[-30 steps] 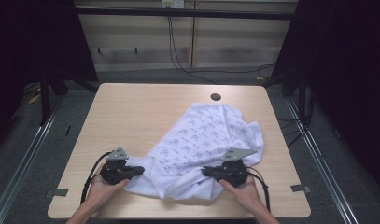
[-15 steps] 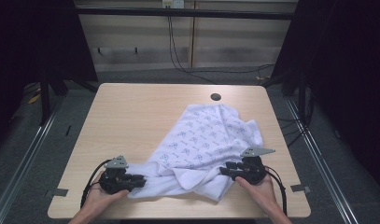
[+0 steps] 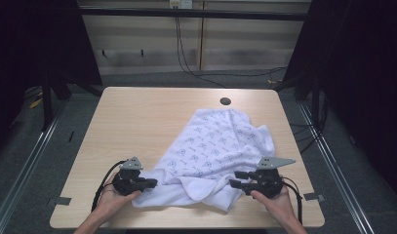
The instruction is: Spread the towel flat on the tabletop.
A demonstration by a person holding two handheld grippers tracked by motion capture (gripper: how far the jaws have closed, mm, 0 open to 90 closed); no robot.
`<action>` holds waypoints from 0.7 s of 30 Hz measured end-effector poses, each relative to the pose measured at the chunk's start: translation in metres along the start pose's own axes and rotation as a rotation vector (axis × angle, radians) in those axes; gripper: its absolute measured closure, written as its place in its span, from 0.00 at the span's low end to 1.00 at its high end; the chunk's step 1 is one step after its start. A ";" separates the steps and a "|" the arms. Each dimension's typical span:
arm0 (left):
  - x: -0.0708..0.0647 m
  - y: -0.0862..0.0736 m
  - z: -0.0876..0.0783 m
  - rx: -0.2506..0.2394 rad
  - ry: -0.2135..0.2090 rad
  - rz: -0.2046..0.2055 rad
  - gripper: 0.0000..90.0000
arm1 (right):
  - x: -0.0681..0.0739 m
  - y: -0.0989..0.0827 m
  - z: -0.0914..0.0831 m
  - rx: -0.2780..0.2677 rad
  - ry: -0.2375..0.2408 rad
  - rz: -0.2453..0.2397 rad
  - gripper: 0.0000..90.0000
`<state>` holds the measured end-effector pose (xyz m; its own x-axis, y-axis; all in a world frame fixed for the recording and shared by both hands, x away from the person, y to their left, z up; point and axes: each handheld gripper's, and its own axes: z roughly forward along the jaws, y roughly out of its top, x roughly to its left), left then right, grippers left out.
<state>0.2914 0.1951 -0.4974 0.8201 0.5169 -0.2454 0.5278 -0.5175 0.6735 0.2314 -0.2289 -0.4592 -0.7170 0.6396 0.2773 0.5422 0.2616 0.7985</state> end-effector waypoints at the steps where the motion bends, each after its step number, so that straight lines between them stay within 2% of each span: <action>1: 0.000 0.000 0.000 -0.007 0.002 -0.008 1.00 | 0.005 0.001 0.003 -0.001 0.020 -0.011 0.63; 5: 0.003 -0.002 0.001 -0.020 -0.010 -0.025 1.00 | 0.028 0.010 0.020 0.012 0.104 -0.060 0.55; 6: 0.003 -0.002 0.001 -0.020 -0.010 -0.025 1.00 | 0.028 0.010 0.020 0.012 0.104 -0.060 0.55; 7: 0.005 -0.002 0.001 -0.022 -0.015 -0.026 1.00 | 0.035 0.013 0.029 0.018 0.140 -0.083 0.53; 9: 0.005 -0.002 0.001 -0.028 -0.019 -0.030 1.00 | 0.041 0.016 0.038 0.034 0.177 -0.108 0.53; 12: 0.006 -0.003 0.001 -0.031 -0.019 -0.032 1.00 | 0.048 0.018 0.047 0.050 0.216 -0.132 0.54; 13: 0.006 -0.003 0.001 -0.030 -0.021 -0.032 1.00 | 0.052 0.017 0.051 0.058 0.227 -0.153 0.55; 15: 0.006 -0.003 0.001 -0.032 -0.028 -0.037 1.00 | 0.054 0.016 0.054 0.074 0.236 -0.164 0.55; 16: 0.006 -0.003 0.001 -0.032 -0.027 -0.036 1.00 | 0.055 0.014 0.055 0.085 0.238 -0.172 0.61; 17: 0.006 -0.003 0.001 -0.032 -0.027 -0.036 1.00 | 0.055 0.014 0.055 0.085 0.238 -0.172 0.61; 18: 0.006 -0.003 0.001 -0.033 -0.027 -0.036 1.00 | 0.055 0.012 0.057 0.107 0.212 -0.185 0.75; 19: 0.006 -0.003 0.001 -0.036 -0.026 -0.037 0.99 | 0.054 0.011 0.056 0.103 0.212 -0.183 0.86; 21: 0.006 -0.004 0.000 -0.034 -0.022 -0.031 0.98 | 0.051 0.012 0.055 0.088 0.202 -0.171 0.96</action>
<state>0.2942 0.1999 -0.5015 0.8082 0.5170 -0.2820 0.5456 -0.4773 0.6888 0.2252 -0.1539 -0.4649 -0.8694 0.4260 0.2502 0.4352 0.4209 0.7959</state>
